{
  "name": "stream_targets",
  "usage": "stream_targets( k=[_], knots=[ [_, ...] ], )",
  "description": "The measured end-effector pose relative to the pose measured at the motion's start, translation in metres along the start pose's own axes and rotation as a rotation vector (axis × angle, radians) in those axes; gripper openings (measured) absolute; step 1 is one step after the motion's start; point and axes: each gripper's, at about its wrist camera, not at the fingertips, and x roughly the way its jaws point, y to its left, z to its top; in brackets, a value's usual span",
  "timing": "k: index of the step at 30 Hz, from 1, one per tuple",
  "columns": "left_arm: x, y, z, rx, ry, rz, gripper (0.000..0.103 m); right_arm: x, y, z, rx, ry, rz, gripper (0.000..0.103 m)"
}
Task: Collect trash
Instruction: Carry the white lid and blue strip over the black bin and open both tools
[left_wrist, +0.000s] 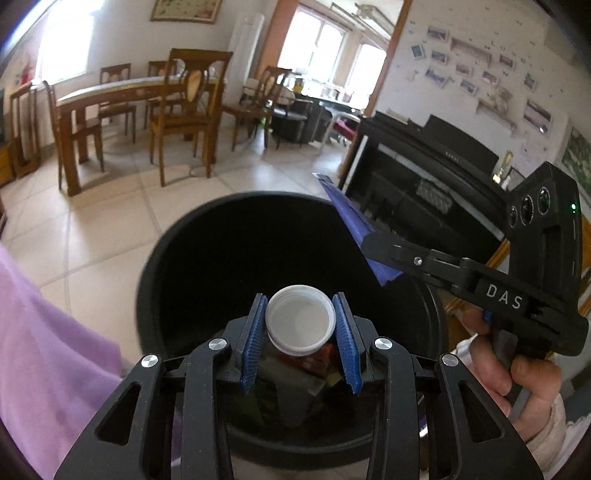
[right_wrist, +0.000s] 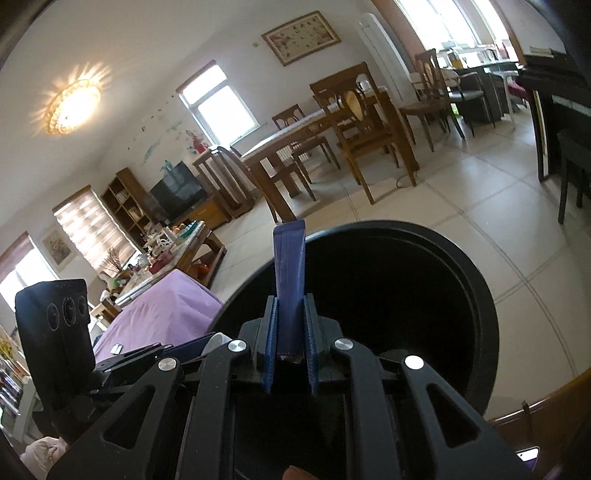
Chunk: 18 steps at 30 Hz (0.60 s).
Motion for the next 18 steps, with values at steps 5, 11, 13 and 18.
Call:
stream_targets(
  k=[5, 11, 13, 18],
  knots=[
    [0.01, -0.007, -0.004, 0.03, 0.023, -0.002, 0.037, 0.001, -0.011, -0.002, 0.025, 0.007, 0.003, 0.018],
    [0.006, -0.027, -0.013, 0.145, 0.01, 0.109, 0.096, -0.004, -0.015, -0.007, 0.05, 0.005, 0.009, 0.063],
    [0.001, -0.029, -0.014, 0.172, -0.002, 0.128, 0.098, -0.007, -0.013, -0.006, 0.043, -0.007, 0.004, 0.071],
    [-0.023, -0.027, -0.014, 0.174, -0.017, 0.163, 0.098, -0.012, -0.011, -0.009, 0.04, -0.017, 0.0, 0.074]
  ],
)
